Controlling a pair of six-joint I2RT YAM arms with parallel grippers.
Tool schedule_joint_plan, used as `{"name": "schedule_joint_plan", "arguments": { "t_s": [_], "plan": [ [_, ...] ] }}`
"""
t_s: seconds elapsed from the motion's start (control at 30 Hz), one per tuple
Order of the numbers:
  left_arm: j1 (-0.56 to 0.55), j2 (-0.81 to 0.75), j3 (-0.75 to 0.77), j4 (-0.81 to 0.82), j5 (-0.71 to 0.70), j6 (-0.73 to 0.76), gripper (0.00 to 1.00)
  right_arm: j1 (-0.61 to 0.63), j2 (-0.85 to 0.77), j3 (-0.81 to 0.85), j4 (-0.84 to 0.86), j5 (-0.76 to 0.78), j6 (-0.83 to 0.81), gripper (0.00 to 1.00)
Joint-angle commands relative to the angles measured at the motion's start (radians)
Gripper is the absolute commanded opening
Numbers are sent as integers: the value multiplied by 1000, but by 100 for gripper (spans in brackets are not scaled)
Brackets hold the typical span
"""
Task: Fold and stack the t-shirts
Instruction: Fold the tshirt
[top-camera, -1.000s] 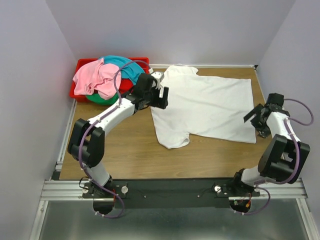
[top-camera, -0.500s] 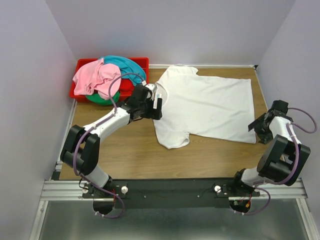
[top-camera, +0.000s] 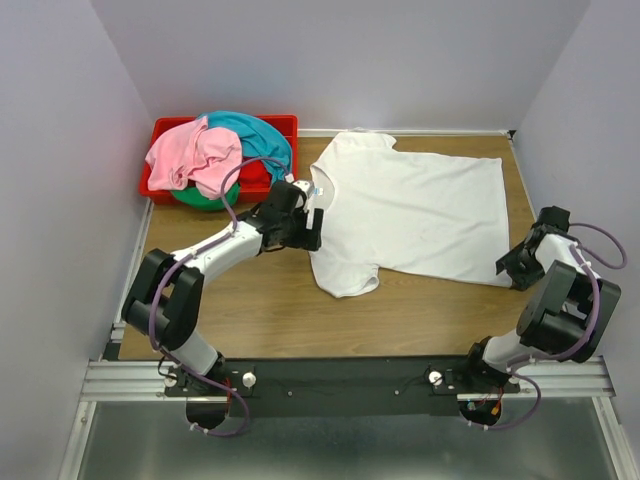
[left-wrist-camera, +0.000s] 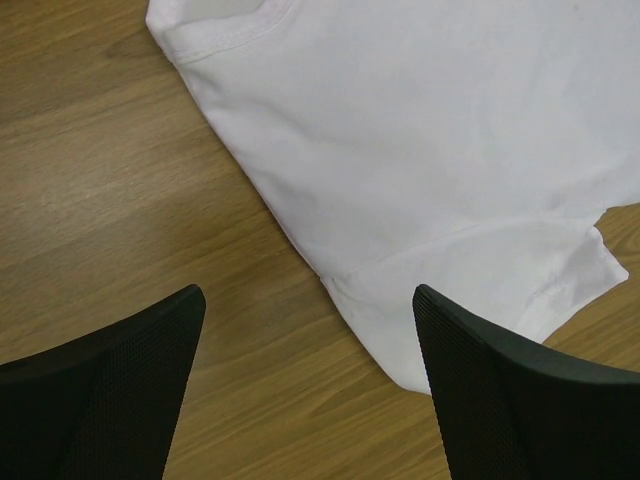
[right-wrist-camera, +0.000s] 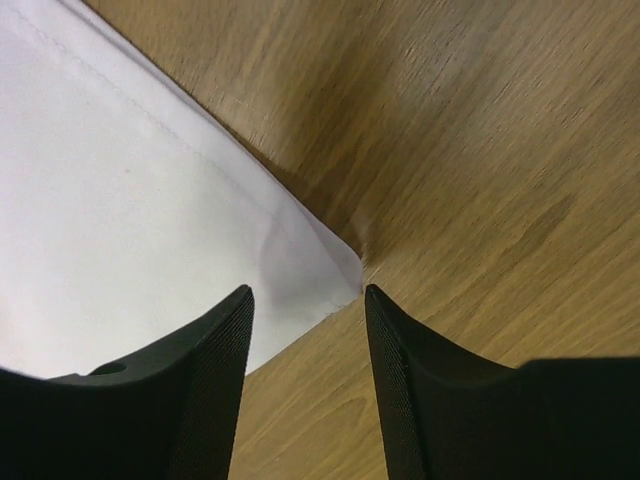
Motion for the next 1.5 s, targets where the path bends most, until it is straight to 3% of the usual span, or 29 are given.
{"name": "schedule_joint_plan", "arguments": {
  "t_s": [0.0, 0.13, 0.3, 0.4, 0.53, 0.63, 0.93, 1.47],
  "plan": [
    [-25, 33, -12, 22, -32, -6, 91, -12, 34, -19, 46, 45, 6, 54],
    [-40, 59, -1, 26, -37, -4, 89, -17, 45, -25, 65, 46, 7, 47],
    [-51, 111, 27, 9, -32, -9, 84, -18, 54, -27, 76, 42, 6, 21],
    [-54, 130, 36, -3, -33, -18, 78, -17, 47, -30, 76, 37, 4, 12],
    [-60, 147, 44, -23, -32, -18, 67, -17, 41, -33, 76, 31, 4, 10],
    [-68, 154, 40, -45, -32, -23, 65, -18, 39, -28, 76, 26, 1, 10],
    [-88, 137, -4, -83, 8, -52, 64, -17, 31, -27, 74, 20, -3, 10],
    [-137, 167, -36, -33, 203, -56, 62, -17, 28, -21, 74, 8, -5, 9]
  ]
}}
